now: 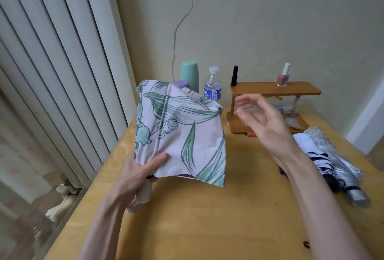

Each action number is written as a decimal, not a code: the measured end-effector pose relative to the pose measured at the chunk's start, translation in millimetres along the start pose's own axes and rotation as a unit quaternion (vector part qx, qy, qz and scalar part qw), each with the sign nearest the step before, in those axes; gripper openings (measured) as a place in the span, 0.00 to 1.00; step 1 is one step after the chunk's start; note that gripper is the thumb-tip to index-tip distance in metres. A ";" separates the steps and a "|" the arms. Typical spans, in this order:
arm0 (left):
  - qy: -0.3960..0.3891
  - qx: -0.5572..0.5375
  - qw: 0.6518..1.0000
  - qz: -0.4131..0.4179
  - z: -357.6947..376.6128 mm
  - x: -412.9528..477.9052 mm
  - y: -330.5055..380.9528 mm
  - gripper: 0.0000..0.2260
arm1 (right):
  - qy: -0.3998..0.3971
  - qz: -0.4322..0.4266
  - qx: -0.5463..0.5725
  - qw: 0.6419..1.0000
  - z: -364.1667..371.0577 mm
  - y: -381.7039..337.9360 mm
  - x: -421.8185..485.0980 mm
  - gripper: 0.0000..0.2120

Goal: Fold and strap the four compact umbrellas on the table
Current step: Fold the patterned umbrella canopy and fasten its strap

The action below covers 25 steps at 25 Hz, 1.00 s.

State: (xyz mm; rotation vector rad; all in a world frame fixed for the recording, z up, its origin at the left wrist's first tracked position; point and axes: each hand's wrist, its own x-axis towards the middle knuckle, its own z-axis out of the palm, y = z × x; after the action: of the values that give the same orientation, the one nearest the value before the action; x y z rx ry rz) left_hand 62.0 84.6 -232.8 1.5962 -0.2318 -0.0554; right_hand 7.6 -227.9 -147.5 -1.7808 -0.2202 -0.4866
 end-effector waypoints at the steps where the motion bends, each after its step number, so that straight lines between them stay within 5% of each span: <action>1: -0.009 0.003 1.000 0.002 0.1 -0.1 0.6 0.36 | -0.022 -0.001 -0.004 1.000 3.9 -4.1 1.3 0.12; 7: -0.032 0.017 0.999 0.013 10.8 -0.9 -2.4 0.29 | -0.042 -0.001 -0.179 0.983 32.8 6.9 7.8 0.14; 11: 0.005 0.000 1.000 0.017 13.4 1.3 -2.2 0.15 | -0.071 0.036 0.052 0.995 18.1 6.7 4.9 0.09; 14: 0.004 -0.053 0.998 0.015 20.3 -0.3 3.5 0.15 | -0.041 0.009 0.096 0.995 18.3 9.5 5.9 0.07; 22: 0.021 -0.056 0.998 0.026 26.9 2.5 -7.0 0.33 | -0.049 -0.062 -0.190 0.979 17.8 6.2 7.4 0.15; 25: 0.016 -0.047 0.998 0.025 29.9 3.4 -10.1 0.30 | -0.075 -0.041 -0.230 0.969 24.2 7.7 6.0 0.21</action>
State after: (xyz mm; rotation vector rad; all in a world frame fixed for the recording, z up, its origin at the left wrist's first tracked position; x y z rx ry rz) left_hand 61.2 54.8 -243.7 1.4955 -0.2396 -0.0019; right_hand 21.1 -207.5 -156.5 -2.2728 -0.3066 -0.4892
